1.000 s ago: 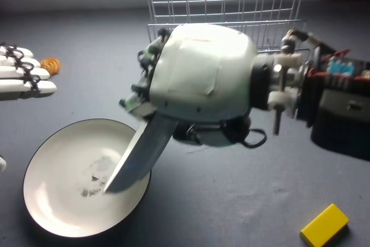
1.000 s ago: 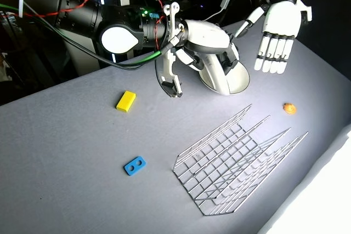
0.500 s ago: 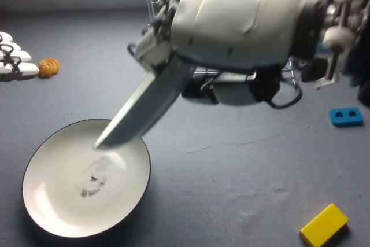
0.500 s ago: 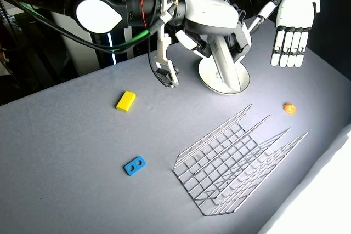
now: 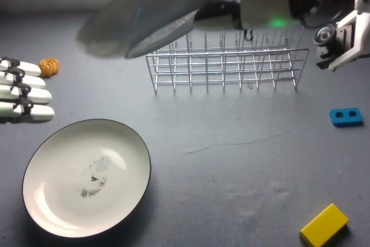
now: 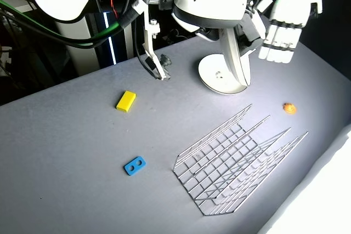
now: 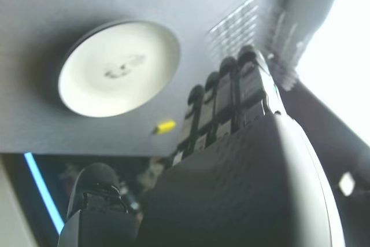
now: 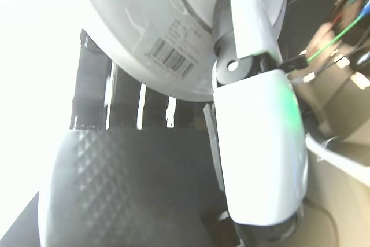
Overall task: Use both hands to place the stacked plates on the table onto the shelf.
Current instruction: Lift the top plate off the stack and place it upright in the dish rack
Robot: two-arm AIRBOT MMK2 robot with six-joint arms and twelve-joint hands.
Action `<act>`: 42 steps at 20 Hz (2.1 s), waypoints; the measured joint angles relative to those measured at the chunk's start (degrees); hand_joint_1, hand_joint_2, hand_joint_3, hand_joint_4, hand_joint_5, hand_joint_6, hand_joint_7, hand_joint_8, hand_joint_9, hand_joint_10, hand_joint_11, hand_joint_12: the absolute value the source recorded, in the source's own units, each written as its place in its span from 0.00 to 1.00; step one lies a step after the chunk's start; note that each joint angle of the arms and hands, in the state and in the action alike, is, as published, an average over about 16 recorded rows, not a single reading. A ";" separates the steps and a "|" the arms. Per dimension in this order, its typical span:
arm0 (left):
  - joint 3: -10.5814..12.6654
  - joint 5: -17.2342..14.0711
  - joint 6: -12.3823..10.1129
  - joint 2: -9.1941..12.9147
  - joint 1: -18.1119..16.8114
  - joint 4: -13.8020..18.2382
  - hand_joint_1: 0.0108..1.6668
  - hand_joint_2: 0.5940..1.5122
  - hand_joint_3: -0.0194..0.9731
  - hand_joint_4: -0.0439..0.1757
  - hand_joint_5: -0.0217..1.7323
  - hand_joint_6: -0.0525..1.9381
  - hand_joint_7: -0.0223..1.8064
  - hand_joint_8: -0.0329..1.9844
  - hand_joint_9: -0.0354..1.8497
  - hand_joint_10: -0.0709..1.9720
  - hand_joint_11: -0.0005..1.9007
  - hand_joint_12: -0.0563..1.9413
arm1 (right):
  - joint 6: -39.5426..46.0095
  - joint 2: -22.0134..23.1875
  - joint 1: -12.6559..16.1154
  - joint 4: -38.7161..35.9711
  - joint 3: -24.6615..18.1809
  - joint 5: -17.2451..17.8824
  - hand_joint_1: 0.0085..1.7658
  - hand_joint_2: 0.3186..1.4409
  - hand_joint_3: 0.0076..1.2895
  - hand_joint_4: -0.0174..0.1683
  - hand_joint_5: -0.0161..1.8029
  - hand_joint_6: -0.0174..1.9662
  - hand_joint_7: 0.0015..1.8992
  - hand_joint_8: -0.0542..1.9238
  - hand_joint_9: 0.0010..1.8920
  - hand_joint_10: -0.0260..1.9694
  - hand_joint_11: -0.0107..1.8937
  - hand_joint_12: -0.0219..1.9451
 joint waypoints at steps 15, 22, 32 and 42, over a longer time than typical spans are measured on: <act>0.46 -12.35 2.72 -6.77 -9.09 19.10 0.01 0.52 0.03 0.21 0.03 0.03 0.02 0.01 0.03 0.04 0.01 0.04 | 13.91 -3.18 1.95 8.86 11.28 -7.33 0.66 0.66 0.00 0.05 0.48 0.52 0.52 0.56 0.57 0.35 0.42 0.68; 1.01 -9.27 2.32 -8.75 -11.02 24.46 0.01 0.52 0.03 0.21 0.02 0.03 0.02 0.01 0.03 0.04 0.01 0.04 | 14.39 -5.97 1.43 10.67 15.89 -9.25 0.66 0.66 0.00 0.05 0.48 0.52 0.52 0.56 0.57 0.37 0.43 0.69; 2.18 -2.77 1.25 -9.00 -7.67 29.80 0.01 0.52 0.03 0.21 0.02 0.03 0.02 0.01 0.03 0.04 0.01 0.04 | 14.48 -9.48 0.06 11.50 20.93 -8.71 0.66 0.66 0.00 0.05 0.48 0.51 0.52 0.55 0.57 0.38 0.43 0.70; 2.34 1.38 0.77 -8.89 -5.83 31.97 0.00 0.53 0.03 0.20 0.03 0.03 0.02 0.01 0.03 0.04 0.01 0.04 | 14.03 -14.39 -2.76 11.78 26.17 -6.86 0.67 0.66 0.00 0.05 0.48 0.52 0.52 0.56 0.56 0.38 0.42 0.69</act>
